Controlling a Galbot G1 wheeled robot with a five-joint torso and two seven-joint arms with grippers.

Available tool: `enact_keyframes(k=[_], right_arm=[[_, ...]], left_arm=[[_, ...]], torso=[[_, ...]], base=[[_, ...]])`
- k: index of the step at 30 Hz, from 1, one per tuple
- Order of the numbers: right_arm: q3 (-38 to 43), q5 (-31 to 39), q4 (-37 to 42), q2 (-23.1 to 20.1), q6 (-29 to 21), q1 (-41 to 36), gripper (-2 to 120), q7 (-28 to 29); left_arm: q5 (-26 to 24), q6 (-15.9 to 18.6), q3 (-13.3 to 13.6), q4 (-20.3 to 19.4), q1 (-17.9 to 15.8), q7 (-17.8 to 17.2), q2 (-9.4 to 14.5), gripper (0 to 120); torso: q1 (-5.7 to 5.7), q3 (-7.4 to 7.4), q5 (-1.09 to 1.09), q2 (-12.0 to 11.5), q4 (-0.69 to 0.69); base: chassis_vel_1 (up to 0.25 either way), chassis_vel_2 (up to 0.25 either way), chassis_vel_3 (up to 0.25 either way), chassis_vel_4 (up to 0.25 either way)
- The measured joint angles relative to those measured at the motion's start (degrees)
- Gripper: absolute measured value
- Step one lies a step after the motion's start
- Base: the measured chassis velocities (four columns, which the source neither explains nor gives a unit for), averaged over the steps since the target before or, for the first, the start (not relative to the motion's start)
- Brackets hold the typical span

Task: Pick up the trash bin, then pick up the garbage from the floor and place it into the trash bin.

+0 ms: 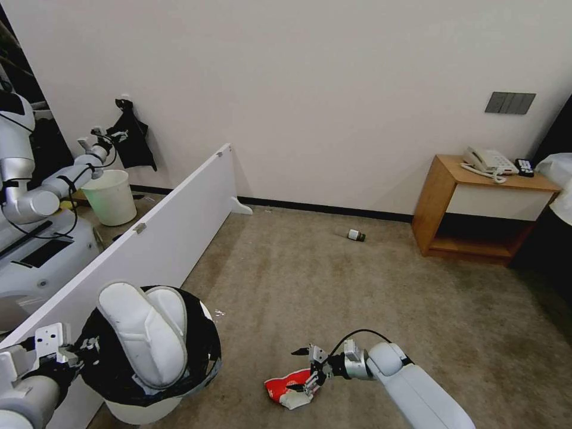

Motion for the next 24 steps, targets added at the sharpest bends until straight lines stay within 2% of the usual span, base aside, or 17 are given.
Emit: enact_keyframes(k=[13, 24], right_arm=[[-0.82, -0.8, -1.97, 1.17, -0.08, -1.44, 100, 0.24], [-2.24, -1.09, -2.31, 0.55, -0.12, -3.03, 100, 0.21]], left_arm=[[-0.4, 0.0, -0.44, 0.01, 0.03, 0.13, 0.34, 4], [-0.61, 0.0, -0.59, -0.13, 0.09, 0.2, 0.4, 4]], torso=[[0.0, 0.0, 0.01, 0.01, 0.0], [0.0, 0.0, 0.01, 0.01, 0.0]], base=[[0.0, 0.0, 0.0, 0.0], [0.0, 0.0, 0.0, 0.0]])
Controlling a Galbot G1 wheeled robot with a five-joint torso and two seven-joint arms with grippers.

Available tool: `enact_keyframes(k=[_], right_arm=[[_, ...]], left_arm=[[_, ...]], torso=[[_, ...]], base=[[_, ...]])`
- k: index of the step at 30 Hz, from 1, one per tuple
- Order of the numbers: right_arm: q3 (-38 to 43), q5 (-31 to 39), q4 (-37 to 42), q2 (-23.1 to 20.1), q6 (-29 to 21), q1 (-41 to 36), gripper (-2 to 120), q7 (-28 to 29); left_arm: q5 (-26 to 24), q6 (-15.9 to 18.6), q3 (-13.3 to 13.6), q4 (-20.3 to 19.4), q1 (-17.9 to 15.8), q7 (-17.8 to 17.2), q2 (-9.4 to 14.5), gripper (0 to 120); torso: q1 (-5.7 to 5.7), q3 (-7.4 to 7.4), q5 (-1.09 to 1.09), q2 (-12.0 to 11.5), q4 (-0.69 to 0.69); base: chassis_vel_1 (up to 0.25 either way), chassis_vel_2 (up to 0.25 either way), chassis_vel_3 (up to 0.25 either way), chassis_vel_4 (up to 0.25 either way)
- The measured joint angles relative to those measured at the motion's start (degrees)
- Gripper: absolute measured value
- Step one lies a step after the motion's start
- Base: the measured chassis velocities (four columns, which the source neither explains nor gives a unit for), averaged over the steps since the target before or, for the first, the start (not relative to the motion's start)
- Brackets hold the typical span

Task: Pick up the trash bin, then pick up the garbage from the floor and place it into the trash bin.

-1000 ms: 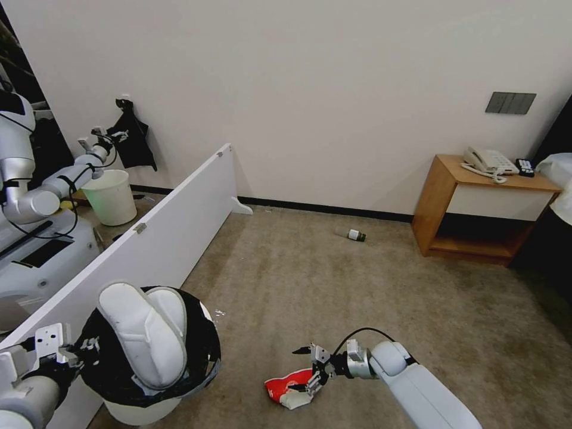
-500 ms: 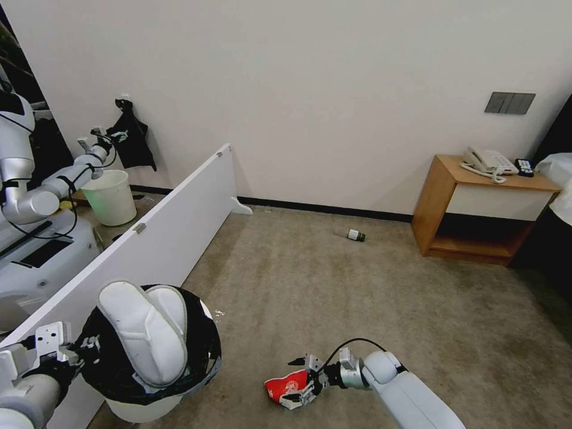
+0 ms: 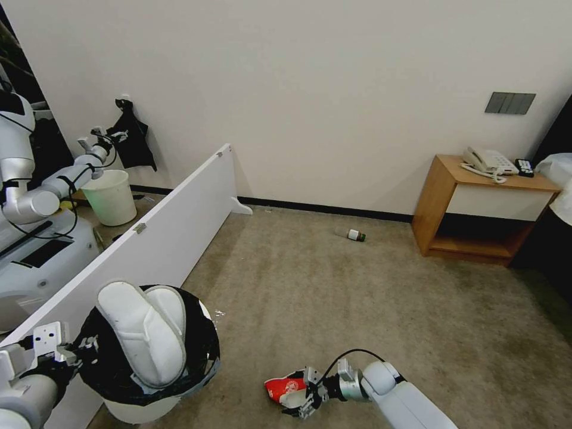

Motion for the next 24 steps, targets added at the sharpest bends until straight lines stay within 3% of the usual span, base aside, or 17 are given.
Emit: enact_keyframes(k=[24], right_arm=[[2.32, -1.12, 0.39, -2.34, 0.13, -2.72, 100, -0.25]], left_arm=[[-0.07, 0.0, -0.12, -0.59, 0.3, 0.06, -0.09, 4]], torso=[[0.0, 0.0, 0.01, 0.0, 0.0]], base=[[0.0, 0.0, 0.0, 0.0]])
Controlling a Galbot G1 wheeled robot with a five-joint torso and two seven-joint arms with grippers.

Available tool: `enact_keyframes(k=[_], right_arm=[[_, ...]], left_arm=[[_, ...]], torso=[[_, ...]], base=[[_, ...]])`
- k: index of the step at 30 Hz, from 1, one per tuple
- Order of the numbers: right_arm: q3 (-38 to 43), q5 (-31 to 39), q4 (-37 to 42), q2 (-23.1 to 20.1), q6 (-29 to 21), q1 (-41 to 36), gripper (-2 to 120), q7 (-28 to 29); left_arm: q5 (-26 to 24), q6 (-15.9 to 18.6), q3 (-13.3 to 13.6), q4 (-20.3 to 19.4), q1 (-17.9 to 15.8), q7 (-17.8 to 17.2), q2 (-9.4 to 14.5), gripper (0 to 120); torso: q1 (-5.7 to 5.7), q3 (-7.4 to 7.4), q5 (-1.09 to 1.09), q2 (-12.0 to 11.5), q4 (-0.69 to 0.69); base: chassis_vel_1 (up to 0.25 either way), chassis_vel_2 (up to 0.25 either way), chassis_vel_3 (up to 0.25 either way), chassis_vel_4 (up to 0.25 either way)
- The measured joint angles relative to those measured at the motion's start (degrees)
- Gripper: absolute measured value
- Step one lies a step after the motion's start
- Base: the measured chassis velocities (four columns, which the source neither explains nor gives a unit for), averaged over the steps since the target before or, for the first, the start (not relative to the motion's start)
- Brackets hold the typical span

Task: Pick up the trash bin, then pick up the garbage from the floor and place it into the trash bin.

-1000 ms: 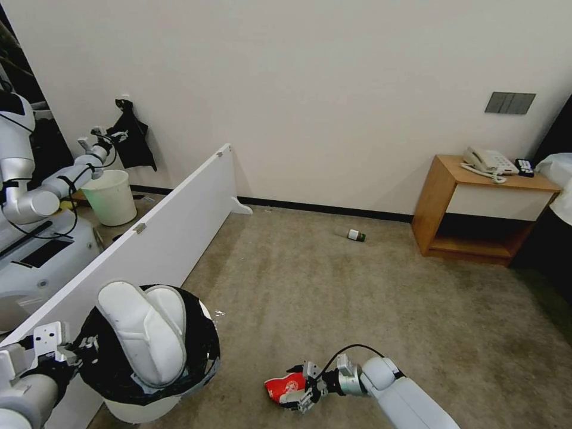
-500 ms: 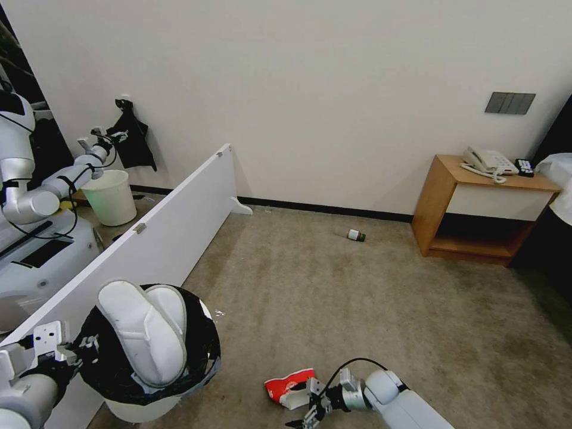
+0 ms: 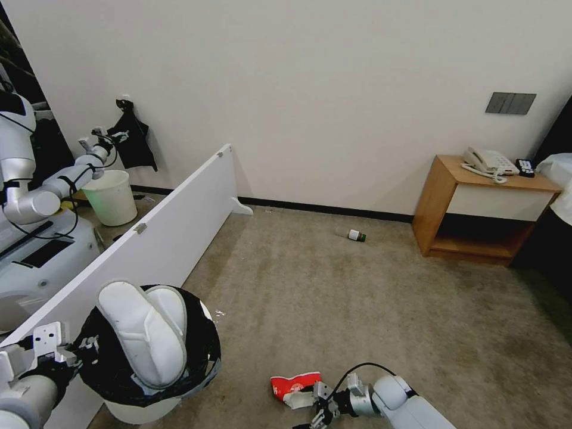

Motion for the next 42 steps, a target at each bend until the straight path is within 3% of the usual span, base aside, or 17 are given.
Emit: enact_keyframes(k=[10, 19, 21, 35, 42], right_arm=[[0.82, -0.64, -0.08, -0.38, 0.02, -0.1, 100, -0.47], [1.08, -0.67, -0.24, -0.43, 0.0, 0.46, 71, -1.09], [1.09, -0.67, -0.34, -0.42, 0.0, 0.55, 59, -1.11], [0.93, -0.8, -0.6, -0.47, 0.02, 0.96, 8, -1.65], [1.09, -0.97, -0.51, -0.88, 0.16, 0.91, 0, -1.89]], left_arm=[[0.03, 0.0, 0.07, 0.0, -0.22, -0.02, 0.08, 4], [-0.01, 0.0, -0.05, 0.13, -0.24, -0.05, 0.16, 4], [-0.01, 0.0, 0.01, 0.17, -0.36, -0.08, 0.17, 4], [-0.01, 0.0, 0.23, 0.48, -0.64, -0.13, 0.23, 4], [-0.02, 0.0, 0.23, 0.59, -0.72, -0.14, 0.32, 4]], torso=[[0.0, 0.0, -0.01, -0.01, -0.01], [0.0, 0.0, -0.02, -0.01, -0.01], [0.0, 0.0, -0.02, -0.01, -0.01], [0.0, 0.0, 0.0, -0.01, 0.0], [0.0, 0.0, 0.01, -0.01, 0.02]], base=[[0.0, 0.0, 0.0, 0.0], [0.0, 0.0, 0.0, 0.0], [0.0, 0.0, 0.0, 0.0], [0.0, 0.0, 0.0, 0.0], [0.0, 0.0, 0.0, 0.0]])
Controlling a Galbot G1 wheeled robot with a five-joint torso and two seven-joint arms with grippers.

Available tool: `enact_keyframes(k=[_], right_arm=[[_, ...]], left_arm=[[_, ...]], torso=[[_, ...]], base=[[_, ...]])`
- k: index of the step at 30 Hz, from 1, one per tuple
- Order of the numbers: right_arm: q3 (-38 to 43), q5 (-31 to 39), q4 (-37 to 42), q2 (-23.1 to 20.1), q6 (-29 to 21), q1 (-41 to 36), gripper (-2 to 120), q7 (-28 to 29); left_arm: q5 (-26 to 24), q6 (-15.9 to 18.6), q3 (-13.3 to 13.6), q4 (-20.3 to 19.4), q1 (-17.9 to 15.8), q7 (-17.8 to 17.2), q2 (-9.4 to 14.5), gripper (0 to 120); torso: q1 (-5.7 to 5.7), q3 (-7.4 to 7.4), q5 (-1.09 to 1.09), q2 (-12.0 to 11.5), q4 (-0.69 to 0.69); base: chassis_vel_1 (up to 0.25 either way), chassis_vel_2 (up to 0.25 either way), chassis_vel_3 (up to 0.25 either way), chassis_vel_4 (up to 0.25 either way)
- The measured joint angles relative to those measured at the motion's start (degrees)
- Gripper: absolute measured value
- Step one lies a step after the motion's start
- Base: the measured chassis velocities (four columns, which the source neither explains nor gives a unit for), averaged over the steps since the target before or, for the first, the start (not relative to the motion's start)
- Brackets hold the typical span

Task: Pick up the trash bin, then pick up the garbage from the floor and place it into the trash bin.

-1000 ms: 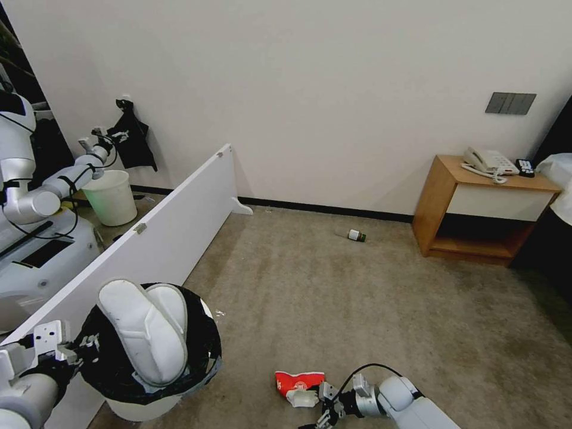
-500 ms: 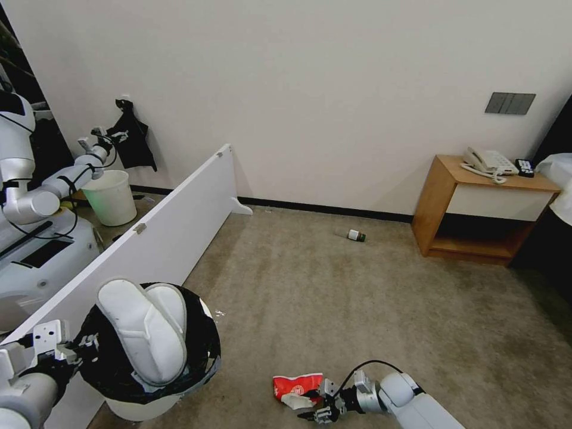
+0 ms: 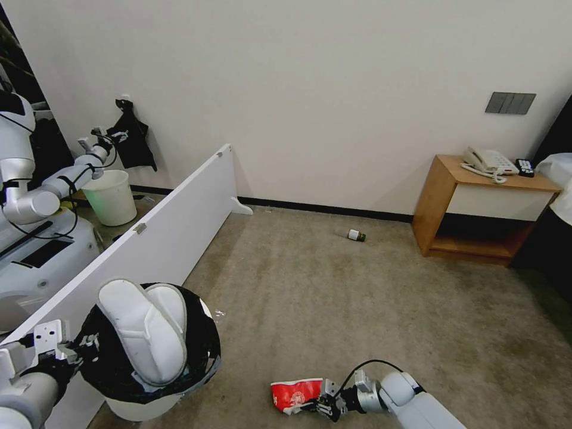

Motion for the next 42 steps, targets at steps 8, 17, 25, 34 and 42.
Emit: enact_keyframes(k=[8, 17, 25, 34, 42], right_arm=[[3.49, -0.06, 3.99, -2.47, 0.25, -1.15, 0, -0.15], [9.89, 4.09, 17.47, -12.05, -0.44, -3.97, 0, -0.64], [16.31, 13.81, 34.96, -22.99, -3.64, -8.89, 0, 0.54], [26.56, 35.14, 53.5, -31.89, -6.92, -14.94, 0, 10.32], [28.41, 48.59, 59.94, -30.49, -7.61, -14.65, 0, 17.22]], left_arm=[[-0.11, 0.0, 0.15, 0.02, -0.03, 0.0, 0.19, 4], [-0.86, 0.01, -0.07, -0.05, 0.22, 0.06, 0.68, 4], [-1.21, 0.02, -0.27, -0.27, 0.02, 0.24, 1.32, 4], [-1.24, 0.02, 1.24, -0.45, -0.06, 0.77, 2.75, 4], [-2.1, -0.01, 2.08, -0.47, 1.17, 1.28, 5.54, 4]], torso=[[0.0, 0.0, -0.03, 0.0, -0.04], [0.0, 0.0, -0.17, 0.0, -0.03], [0.0, 0.0, 0.07, 0.0, 0.0], [0.0, 0.0, -0.03, 0.0, -0.03], [0.0, 0.0, -0.01, 0.0, -0.01]], base=[[0.0, 0.0, 0.0, 0.0], [0.0, 0.0, 0.0, 0.0], [0.0, 0.0, 0.0, 0.0], [0.0, 0.0, 0.0, 0.0], [0.0, 0.0, 0.0, 0.0]])
